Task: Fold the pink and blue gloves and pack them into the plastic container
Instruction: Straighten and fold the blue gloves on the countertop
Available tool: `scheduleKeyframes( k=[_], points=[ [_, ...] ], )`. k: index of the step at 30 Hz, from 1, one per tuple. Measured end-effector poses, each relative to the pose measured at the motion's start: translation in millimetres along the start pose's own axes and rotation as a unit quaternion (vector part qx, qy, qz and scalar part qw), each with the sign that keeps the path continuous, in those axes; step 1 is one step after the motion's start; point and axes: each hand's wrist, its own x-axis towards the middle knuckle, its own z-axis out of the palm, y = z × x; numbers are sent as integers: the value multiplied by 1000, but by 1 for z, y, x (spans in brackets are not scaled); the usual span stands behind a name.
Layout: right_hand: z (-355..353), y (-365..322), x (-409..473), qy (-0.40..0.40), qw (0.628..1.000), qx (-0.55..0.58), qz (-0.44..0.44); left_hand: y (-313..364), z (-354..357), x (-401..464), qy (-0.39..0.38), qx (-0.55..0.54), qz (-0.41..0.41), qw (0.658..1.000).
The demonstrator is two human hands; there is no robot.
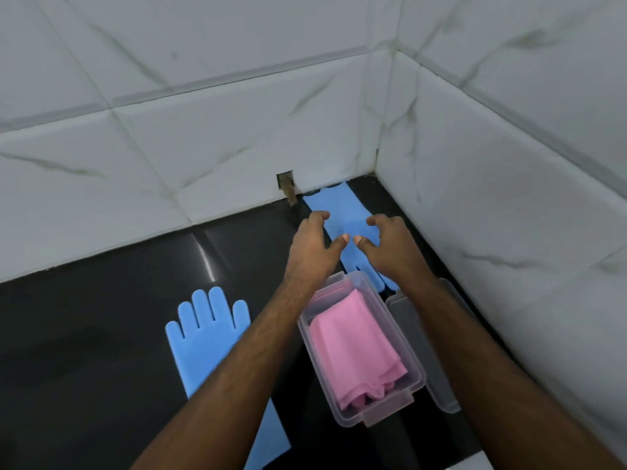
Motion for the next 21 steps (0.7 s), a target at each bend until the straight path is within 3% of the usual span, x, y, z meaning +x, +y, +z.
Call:
scheduleKeyframes(
  k=[3, 6, 9, 13, 17, 21],
  points=[
    [-2, 23, 16, -18, 999, -17, 28, -1, 15, 19, -49, 11, -82, 995],
    [0, 46, 32, -57, 994, -57, 67, -3, 27, 38, -125, 0, -188, 974],
    [7, 61, 41, -89, 986, -87, 107, -4, 41, 51, -186, -18, -244, 952],
    [22, 70, 50, -36, 987, -99, 120, 0, 54, 61, -212, -90, -334, 914],
    [27, 70, 59, -3, 989, -80, 126, 1, 65, 67, -169, -180, -338, 908],
    [19, 55, 60, 61, 996, -41, 50, 4, 58, 72, -129, -325, -279, 894]
  ],
)
